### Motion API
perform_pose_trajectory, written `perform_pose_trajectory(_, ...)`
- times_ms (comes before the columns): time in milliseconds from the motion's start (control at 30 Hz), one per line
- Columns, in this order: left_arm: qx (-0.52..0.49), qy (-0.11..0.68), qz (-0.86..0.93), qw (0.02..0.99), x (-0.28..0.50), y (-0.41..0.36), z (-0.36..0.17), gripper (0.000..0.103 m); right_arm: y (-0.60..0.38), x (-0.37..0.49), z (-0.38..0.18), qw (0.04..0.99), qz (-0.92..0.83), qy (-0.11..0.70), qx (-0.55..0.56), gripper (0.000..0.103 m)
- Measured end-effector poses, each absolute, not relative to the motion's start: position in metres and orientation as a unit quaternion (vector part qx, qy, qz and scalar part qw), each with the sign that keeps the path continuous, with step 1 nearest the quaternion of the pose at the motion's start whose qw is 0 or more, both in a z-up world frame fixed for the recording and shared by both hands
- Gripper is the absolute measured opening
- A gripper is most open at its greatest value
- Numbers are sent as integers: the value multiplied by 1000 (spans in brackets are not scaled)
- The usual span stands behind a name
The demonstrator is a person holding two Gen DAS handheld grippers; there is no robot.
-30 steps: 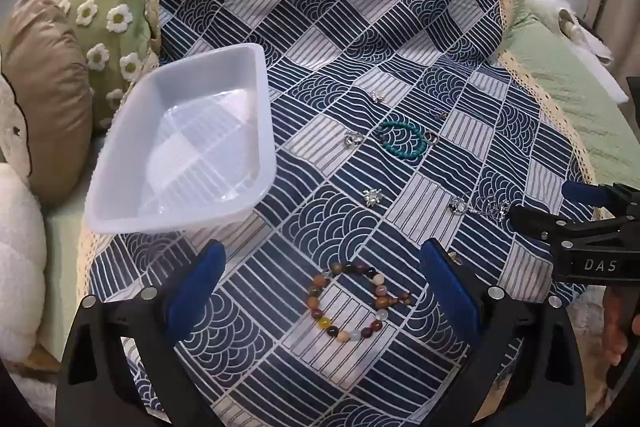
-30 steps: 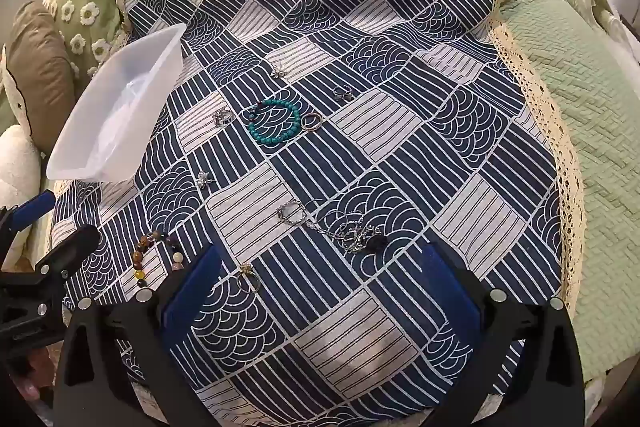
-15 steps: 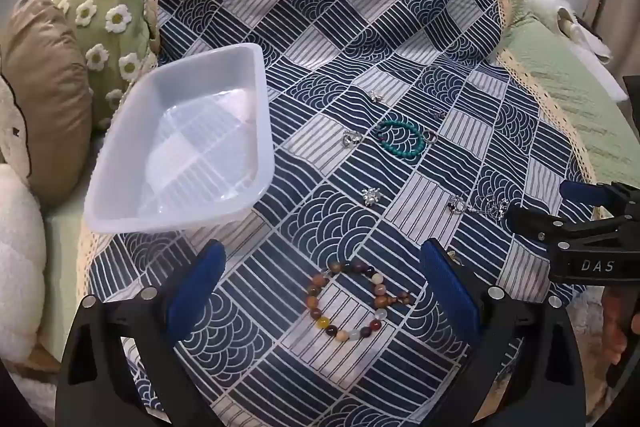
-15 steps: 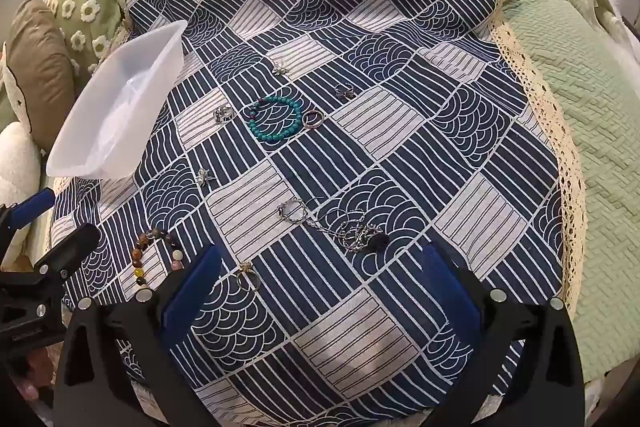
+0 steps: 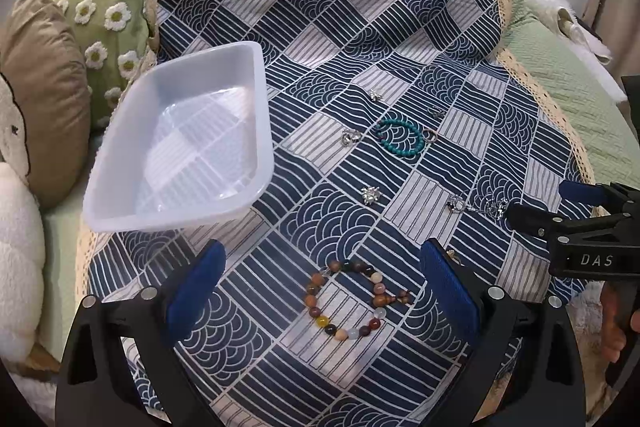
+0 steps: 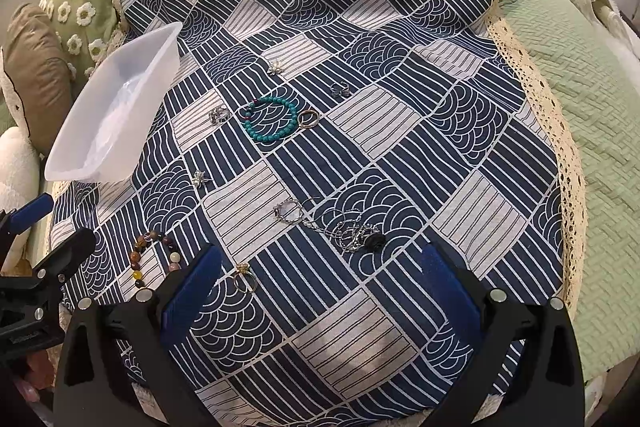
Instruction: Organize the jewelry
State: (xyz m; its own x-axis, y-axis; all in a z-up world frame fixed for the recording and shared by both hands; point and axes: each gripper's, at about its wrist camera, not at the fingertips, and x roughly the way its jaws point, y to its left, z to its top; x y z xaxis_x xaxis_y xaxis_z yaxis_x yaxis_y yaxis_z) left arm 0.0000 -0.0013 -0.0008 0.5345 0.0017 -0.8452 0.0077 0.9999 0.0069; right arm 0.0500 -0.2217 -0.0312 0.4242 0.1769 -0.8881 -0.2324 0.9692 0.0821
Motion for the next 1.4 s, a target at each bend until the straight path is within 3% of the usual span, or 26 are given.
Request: perform_pose_trajectory(1400,4,482,-1,876,0,-1,-2,93,-220,50,-36,838,123,530,-30,99)
